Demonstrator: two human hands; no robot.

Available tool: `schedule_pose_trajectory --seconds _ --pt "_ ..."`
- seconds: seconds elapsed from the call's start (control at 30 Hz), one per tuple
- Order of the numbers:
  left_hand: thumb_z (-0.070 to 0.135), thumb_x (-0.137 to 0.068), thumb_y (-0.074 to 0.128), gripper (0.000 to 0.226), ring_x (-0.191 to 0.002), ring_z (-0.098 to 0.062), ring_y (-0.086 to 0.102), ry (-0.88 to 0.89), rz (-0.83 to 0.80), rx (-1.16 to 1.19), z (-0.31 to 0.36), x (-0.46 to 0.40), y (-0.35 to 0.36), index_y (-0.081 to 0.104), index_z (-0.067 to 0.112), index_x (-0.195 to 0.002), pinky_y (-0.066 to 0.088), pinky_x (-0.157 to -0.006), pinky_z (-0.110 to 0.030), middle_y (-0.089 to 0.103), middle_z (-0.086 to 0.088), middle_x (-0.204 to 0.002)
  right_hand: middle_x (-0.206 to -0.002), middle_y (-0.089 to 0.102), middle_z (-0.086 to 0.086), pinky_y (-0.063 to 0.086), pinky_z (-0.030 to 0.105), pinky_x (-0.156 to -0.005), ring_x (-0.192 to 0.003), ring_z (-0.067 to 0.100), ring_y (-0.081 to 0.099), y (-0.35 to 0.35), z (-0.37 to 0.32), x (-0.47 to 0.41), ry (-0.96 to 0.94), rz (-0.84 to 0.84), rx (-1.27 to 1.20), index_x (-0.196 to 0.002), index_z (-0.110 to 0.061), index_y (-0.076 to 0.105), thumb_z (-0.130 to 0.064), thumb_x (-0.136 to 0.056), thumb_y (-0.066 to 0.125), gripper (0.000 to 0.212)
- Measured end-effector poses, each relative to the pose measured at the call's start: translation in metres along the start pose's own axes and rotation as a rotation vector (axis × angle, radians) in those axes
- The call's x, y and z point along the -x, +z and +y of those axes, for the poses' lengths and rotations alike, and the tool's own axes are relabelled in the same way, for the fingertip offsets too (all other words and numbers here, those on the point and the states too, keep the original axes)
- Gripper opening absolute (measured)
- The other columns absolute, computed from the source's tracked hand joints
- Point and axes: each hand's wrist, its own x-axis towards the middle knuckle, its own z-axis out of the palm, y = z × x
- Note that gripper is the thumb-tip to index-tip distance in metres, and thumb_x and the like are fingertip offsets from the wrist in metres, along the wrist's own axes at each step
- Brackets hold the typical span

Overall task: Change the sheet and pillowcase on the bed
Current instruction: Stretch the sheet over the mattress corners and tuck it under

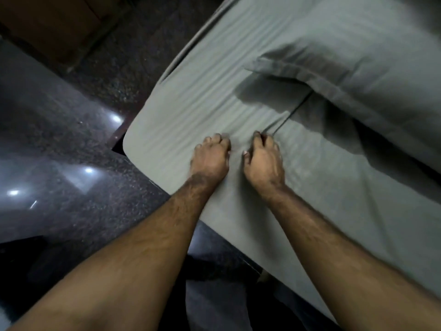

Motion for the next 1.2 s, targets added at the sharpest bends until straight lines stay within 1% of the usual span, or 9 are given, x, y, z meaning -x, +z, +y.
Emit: schedule_pose_trajectory --seconds 0.2,0.3,0.43,0.57,0.77,0.83,1.0,1.1,1.2 --pt "0.065 -0.087 0.059 0.091 -0.151 -0.032 0.017 -0.141 -0.013 -0.024 -0.091 -0.055 -0.024 0.026 0.018 -0.157 0.025 -0.117 -0.047 0.018 -0.013 -0.165 -0.151 0.035 0.015 0.036 0.043 -0.107 -0.134 0.035 0.037 0.024 -0.065 -0.05 0.075 0.025 0.061 -0.149 -0.011 0.037 -0.038 -0.097 0.05 0.06" --pt "0.063 -0.095 0.046 0.084 -0.156 -0.025 0.003 0.011 -0.09 -0.095 -0.12 -0.071 -0.033 0.013 0.022 -0.161 0.015 -0.122 -0.045 0.003 -0.005 -0.169 -0.167 0.013 0.01 0.017 0.045 -0.12 -0.152 0.031 0.014 0.047 -0.103 -0.07 0.119 -0.043 0.03 -0.158 -0.013 0.022 -0.042 -0.099 0.047 0.07" --pt "0.036 -0.1 0.047 0.057 -0.148 -0.026 0.027 0.226 -0.121 -0.131 -0.147 -0.083 -0.061 0.034 0.023 -0.154 0.032 -0.111 -0.043 0.025 -0.005 -0.164 -0.169 0.0 0.002 0.007 0.054 -0.122 -0.155 0.03 -0.002 0.058 -0.148 -0.092 0.326 -0.051 -0.014 -0.16 -0.014 0.013 -0.042 -0.102 0.041 0.07" --pt "0.03 -0.098 0.049 0.033 -0.12 -0.031 0.055 0.314 -0.125 -0.073 -0.157 -0.114 -0.095 0.058 0.017 -0.126 0.044 -0.093 -0.042 0.057 -0.009 -0.131 -0.168 0.004 0.001 0.013 0.057 -0.121 -0.152 0.042 0.003 0.052 -0.174 -0.117 0.405 -0.048 -0.019 -0.159 -0.024 0.017 -0.041 -0.102 0.042 0.065" --pt "0.044 -0.103 0.038 0.066 -0.11 -0.045 0.062 0.155 -0.322 0.084 -0.137 -0.199 -0.119 0.014 0.021 -0.16 0.052 -0.092 -0.046 0.06 -0.027 -0.129 -0.154 0.036 0.007 0.036 0.045 -0.108 -0.138 0.035 0.033 0.033 -0.179 -0.19 0.414 0.141 -0.111 -0.153 -0.017 0.033 -0.043 -0.096 0.052 0.066" --pt "0.041 -0.103 0.038 0.062 -0.105 -0.044 0.065 0.19 -0.348 0.044 -0.132 -0.234 -0.123 0.018 0.021 -0.158 0.054 -0.091 -0.045 0.06 -0.027 -0.128 -0.149 0.04 0.017 0.033 0.042 -0.111 -0.136 0.037 0.037 0.03 -0.173 -0.219 0.56 0.224 -0.296 -0.155 -0.005 0.027 -0.048 -0.094 0.058 0.081" --pt "0.034 -0.093 0.062 0.037 -0.116 -0.037 0.055 0.511 -0.253 -0.251 -0.122 -0.302 -0.137 0.051 0.023 -0.126 0.046 -0.079 -0.042 0.054 -0.014 -0.126 -0.142 0.048 0.019 0.036 0.04 -0.108 -0.13 0.038 0.045 0.038 -0.162 -0.236 0.818 0.327 -0.458 -0.158 -0.005 0.018 -0.066 -0.082 0.066 0.109" --pt "0.04 -0.074 0.078 0.057 -0.135 -0.032 0.042 0.927 -0.144 -0.473 -0.116 -0.338 -0.141 0.058 0.023 -0.125 0.044 -0.092 -0.043 0.042 -0.011 -0.148 -0.132 0.055 0.012 0.041 0.039 -0.101 -0.125 0.031 0.049 0.04 -0.171 -0.24 0.837 0.343 -0.348 -0.153 -0.012 0.036 -0.064 -0.082 0.066 0.094" --pt "0.058 -0.07 0.074 0.073 -0.125 -0.029 0.053 1.231 -0.183 -0.636 -0.105 -0.372 -0.143 0.055 0.022 -0.131 0.041 -0.1 -0.043 0.055 -0.005 -0.138 -0.115 0.065 0.002 0.043 0.036 -0.092 -0.115 0.023 0.054 0.04 -0.177 -0.251 0.986 0.372 -0.309 -0.13 -0.023 0.065 -0.057 -0.084 0.068 0.057"
